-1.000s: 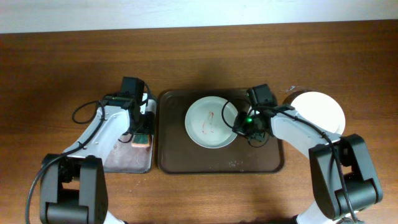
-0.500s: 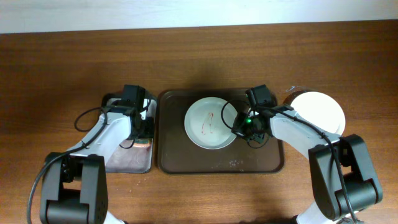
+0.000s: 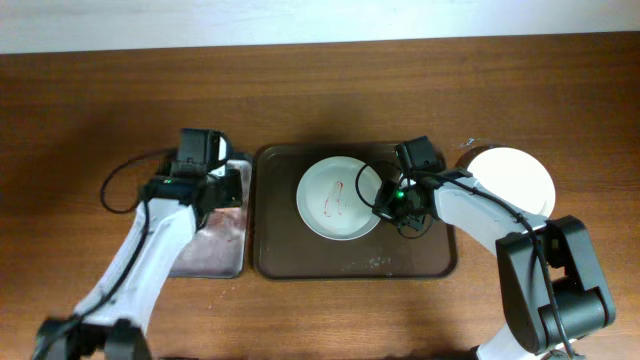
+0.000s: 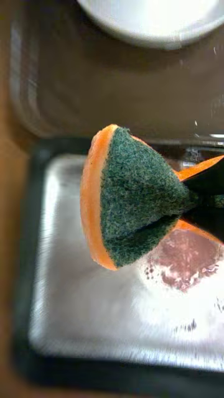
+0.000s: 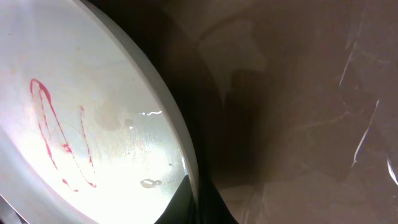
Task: Clean dirty plates on tray and stack at the side
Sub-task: 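Dip the held sponge in the soapy water with the left gripper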
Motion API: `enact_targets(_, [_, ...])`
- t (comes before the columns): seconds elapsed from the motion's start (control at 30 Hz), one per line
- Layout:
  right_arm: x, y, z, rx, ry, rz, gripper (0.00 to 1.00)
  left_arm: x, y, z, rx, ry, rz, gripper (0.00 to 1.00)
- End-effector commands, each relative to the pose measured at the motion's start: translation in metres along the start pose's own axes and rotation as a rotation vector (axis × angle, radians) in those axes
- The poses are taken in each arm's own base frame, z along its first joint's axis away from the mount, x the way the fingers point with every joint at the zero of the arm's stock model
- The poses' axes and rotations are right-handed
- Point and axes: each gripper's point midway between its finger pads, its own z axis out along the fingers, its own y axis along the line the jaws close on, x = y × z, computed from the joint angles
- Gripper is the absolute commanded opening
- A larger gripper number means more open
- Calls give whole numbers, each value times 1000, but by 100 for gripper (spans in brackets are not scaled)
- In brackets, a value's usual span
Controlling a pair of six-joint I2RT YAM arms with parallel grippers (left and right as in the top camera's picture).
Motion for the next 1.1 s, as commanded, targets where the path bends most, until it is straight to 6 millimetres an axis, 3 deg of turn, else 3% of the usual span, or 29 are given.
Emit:
enact_targets(0.0, [6,0,0,10,8,-4,4,-29,2,-35,3,-138,-29,0])
enact_targets(0.4, [6,0,0,10,7,-4,4,-63,2,-93,32,-365,-69,0])
enact_targets(0.47, [6,-1,0,11,7,-4,4,-69,5,-110,28,-419,-79,0])
enact_targets(0.67, [5,-1,0,13,5,-4,4,-77,7,-140,37,-514,-88,0])
enact_targets(1.07, [5,-1,0,13,5,-4,4,-78,8,-148,37,-535,-91,0])
